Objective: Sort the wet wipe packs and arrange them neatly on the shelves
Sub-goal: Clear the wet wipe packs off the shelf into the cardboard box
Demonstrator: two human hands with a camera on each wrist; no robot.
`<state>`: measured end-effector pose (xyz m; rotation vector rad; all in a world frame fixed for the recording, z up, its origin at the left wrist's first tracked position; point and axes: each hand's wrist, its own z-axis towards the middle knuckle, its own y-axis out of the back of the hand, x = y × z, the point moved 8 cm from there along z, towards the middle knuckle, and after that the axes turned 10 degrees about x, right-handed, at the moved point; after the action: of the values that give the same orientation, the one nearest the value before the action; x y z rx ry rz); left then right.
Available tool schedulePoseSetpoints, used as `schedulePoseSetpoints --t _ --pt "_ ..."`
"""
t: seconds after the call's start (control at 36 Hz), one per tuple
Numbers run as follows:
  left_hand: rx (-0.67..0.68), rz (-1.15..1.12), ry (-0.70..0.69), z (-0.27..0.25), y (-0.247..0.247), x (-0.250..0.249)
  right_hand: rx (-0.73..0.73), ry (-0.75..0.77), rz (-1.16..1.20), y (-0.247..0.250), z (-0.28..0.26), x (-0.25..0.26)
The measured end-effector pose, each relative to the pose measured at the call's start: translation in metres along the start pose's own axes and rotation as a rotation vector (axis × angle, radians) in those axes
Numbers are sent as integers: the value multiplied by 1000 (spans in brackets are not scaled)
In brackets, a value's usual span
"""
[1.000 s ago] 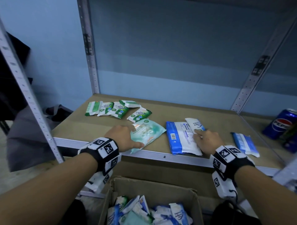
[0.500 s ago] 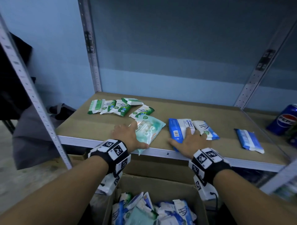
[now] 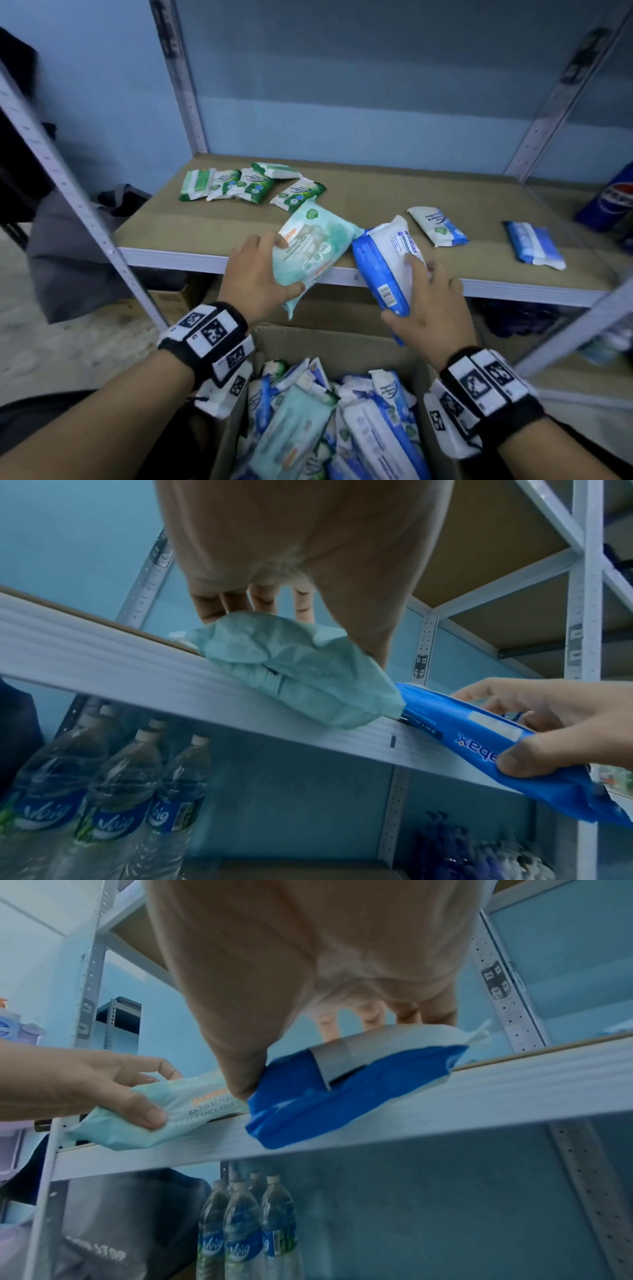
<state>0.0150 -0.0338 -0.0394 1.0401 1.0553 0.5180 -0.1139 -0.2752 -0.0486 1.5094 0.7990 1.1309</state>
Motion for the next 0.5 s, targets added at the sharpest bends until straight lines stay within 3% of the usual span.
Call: schedulePoseSetpoints --t 0.14,0.28,0.39,0.5 --pt "16 -39 -78 -30 -18 2 -26 49 144 -23 -31 -20" --pt "31 -80 -130 -66 -46 5 38 60 226 -56 -55 -42" --pt "87 -87 -109 -89 -75 13 181 30 269 -95 -73 -54" --pt "257 -99 -20 -108 -118 29 395 -21 237 -147 -88 -65"
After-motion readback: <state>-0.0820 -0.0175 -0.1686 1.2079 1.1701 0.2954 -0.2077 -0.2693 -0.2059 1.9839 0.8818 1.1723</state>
